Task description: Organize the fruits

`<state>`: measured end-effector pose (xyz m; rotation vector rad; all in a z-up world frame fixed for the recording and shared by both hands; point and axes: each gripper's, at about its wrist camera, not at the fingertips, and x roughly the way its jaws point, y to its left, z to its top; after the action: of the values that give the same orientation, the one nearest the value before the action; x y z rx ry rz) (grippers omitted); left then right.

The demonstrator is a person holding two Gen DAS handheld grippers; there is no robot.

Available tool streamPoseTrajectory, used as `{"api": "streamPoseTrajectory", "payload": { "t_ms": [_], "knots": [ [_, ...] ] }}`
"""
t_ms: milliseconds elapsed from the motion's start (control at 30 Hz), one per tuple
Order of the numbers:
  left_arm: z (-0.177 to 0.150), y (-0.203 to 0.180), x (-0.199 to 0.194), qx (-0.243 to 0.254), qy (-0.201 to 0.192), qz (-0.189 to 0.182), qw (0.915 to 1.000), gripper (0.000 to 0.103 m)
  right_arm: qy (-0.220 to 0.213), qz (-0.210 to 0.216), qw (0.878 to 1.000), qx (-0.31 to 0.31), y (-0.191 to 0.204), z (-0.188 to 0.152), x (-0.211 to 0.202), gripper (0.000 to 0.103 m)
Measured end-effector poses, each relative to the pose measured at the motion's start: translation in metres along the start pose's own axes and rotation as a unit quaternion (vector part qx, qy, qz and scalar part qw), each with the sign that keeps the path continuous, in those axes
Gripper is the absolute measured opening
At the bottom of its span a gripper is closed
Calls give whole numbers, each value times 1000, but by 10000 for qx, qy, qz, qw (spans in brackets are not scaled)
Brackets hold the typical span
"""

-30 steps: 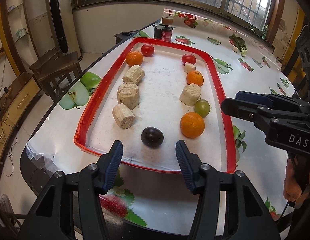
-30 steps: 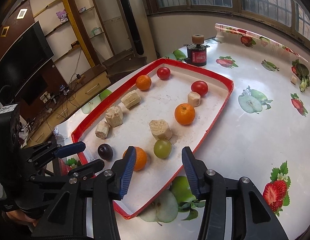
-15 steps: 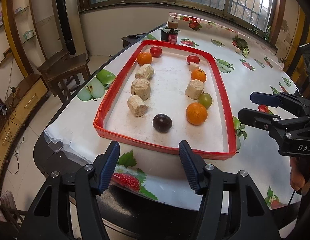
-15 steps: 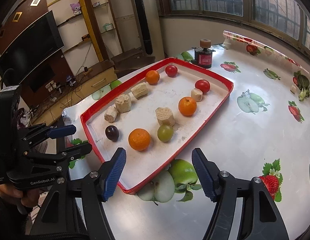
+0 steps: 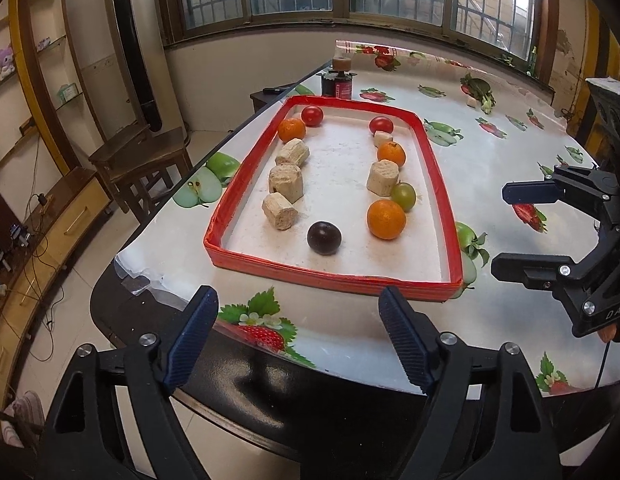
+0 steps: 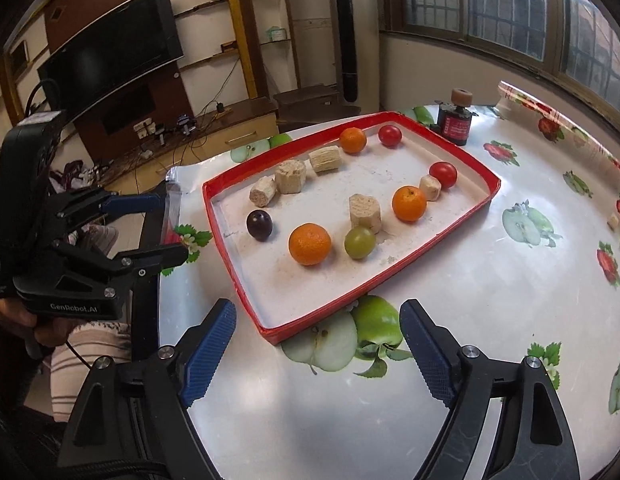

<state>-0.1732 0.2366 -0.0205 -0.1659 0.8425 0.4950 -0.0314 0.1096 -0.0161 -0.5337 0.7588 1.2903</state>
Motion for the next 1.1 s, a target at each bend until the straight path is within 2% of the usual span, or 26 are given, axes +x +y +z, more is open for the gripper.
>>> {"api": "streamPoseTrajectory", "payload": {
  "t_ms": [267, 933, 1100],
  "knots": [
    [-4, 1, -5, -4, -20, 36, 10000, 83, 26, -74, 9984, -567, 14, -7, -7, 86],
    [-4, -3, -13, -3, -31, 11, 10000, 83, -75, -61, 9966, -824, 25, -8, -11, 86],
    [-5, 0, -9, -153, 37, -129, 9998, 84, -84, -72, 9963, -847, 26, -8, -11, 86]
  ]
}}
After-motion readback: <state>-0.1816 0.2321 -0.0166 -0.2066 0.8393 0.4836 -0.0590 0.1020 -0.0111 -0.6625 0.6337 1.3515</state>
